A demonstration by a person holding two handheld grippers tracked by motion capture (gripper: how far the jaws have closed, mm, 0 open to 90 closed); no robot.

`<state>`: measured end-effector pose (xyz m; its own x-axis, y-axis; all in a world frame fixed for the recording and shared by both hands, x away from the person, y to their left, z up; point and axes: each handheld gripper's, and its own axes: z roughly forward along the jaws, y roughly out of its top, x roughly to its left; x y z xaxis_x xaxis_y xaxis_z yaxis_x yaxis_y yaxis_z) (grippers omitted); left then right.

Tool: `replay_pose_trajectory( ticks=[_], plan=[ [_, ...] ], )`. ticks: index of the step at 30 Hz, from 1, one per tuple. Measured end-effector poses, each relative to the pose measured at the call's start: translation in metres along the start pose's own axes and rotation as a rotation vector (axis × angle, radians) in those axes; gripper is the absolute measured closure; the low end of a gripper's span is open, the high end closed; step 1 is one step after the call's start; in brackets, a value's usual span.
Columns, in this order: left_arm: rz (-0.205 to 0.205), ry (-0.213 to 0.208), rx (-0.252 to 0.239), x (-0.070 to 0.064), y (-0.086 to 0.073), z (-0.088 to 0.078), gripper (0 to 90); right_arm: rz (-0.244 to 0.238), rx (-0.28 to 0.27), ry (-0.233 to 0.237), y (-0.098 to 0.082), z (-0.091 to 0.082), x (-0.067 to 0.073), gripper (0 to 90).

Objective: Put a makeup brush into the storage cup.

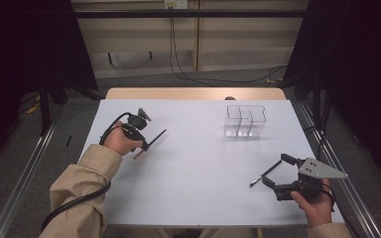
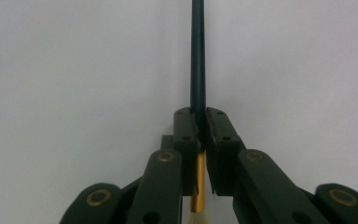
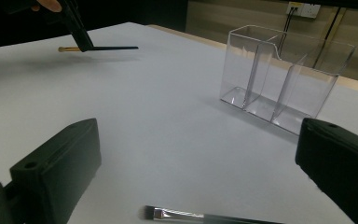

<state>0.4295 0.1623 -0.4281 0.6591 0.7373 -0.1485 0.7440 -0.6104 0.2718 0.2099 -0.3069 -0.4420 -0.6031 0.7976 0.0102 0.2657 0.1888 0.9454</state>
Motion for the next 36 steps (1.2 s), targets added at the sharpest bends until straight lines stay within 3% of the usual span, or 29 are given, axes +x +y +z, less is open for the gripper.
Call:
replay_pose_trajectory(
  ticks=[19, 36],
  plan=[
    [0.113, -0.063, 0.0, -0.024, 0.004, -0.01, 83.9, 0.001, 0.016, 0.014, -0.001, 0.003, 0.001, 0.0],
    [0.257, -0.121, 0.015, -0.062, 0.01, -0.016, 83.9, -0.013, 0.036, 0.028, 0.0, 0.007, 0.0, 0.0]
  ],
)
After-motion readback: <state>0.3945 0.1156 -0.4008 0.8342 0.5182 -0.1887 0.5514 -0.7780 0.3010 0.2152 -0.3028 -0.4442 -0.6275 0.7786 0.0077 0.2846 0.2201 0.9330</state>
